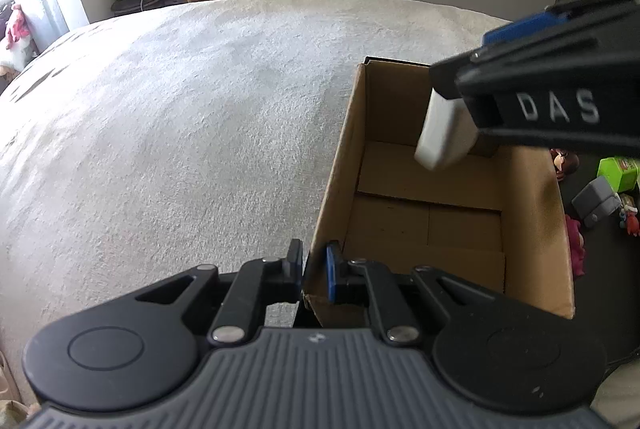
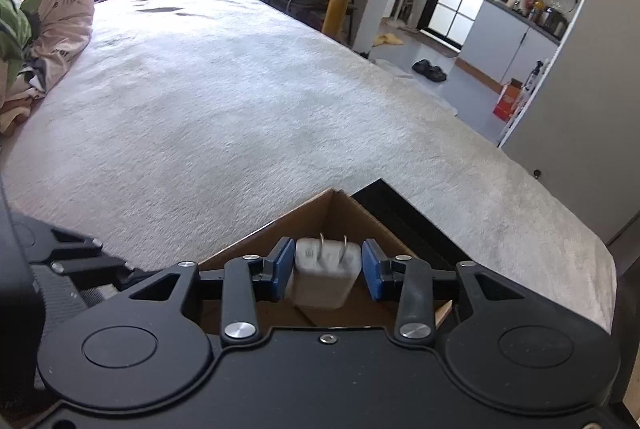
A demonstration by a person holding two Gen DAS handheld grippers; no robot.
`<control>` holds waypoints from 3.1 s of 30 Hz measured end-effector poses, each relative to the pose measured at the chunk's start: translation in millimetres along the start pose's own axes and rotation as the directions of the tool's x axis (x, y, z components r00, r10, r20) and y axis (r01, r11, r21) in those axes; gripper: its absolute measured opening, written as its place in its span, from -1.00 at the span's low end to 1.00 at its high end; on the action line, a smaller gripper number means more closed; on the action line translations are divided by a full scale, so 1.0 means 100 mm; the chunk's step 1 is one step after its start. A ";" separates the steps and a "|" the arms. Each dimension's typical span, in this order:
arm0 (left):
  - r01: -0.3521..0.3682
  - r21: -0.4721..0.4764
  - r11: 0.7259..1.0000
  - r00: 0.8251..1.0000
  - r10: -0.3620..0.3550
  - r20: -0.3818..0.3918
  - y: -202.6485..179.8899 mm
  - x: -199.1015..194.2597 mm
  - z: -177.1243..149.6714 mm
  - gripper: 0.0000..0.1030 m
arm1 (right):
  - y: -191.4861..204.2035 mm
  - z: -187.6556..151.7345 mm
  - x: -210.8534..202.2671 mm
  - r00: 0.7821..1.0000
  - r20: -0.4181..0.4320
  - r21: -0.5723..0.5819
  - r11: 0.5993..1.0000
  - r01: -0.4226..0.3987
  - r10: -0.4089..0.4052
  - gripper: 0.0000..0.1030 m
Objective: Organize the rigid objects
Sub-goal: 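Open the right gripper to drop the charger into the box, then move the right gripper back to the red crab figure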
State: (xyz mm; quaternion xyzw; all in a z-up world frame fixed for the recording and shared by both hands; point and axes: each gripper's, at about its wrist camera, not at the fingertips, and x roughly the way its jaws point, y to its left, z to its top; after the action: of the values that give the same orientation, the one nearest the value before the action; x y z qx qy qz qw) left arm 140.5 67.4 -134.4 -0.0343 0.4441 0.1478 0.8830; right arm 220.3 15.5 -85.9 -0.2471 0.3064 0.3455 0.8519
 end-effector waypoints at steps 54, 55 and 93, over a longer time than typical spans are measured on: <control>-0.073 0.087 0.994 0.997 0.075 -0.022 -0.19 0.02 0.02 -0.79 | -0.97 -1.69 -0.64 0.989 -0.059 0.476 0.867 0.146 -0.134 0.71; -0.075 0.089 0.993 0.997 0.077 -0.023 -0.19 0.03 0.02 -0.79 | -1.00 -1.73 -0.64 0.988 -0.060 0.485 0.861 0.153 -0.142 0.71; -0.148 0.159 0.976 0.989 0.151 -0.006 -0.35 0.07 0.03 -0.75 | -1.71 -2.49 0.21 0.935 -0.207 0.625 0.697 0.353 -0.288 0.09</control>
State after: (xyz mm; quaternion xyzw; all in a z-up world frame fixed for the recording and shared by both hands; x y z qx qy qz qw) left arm 157.1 36.3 -140.0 0.0682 0.4635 0.1776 0.8654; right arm 271.2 -242.0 -236.2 0.0000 0.3987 0.0511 0.9156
